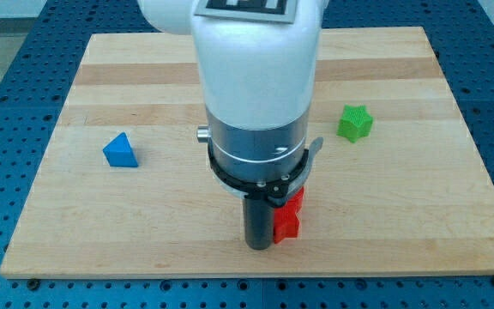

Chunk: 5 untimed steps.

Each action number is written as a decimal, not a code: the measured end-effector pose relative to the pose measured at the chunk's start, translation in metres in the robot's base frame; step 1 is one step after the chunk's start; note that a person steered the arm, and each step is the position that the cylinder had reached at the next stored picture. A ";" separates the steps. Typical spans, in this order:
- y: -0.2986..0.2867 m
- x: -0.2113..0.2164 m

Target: Slide the yellow hexagon into the blue cube

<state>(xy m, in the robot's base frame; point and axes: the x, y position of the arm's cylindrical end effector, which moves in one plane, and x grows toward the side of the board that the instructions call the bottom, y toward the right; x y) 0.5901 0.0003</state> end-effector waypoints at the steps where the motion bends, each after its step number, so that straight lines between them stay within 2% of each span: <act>1: -0.016 0.007; 2: -0.051 -0.010; 3: -0.052 -0.059; 5: -0.011 -0.071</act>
<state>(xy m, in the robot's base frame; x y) 0.5187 -0.0111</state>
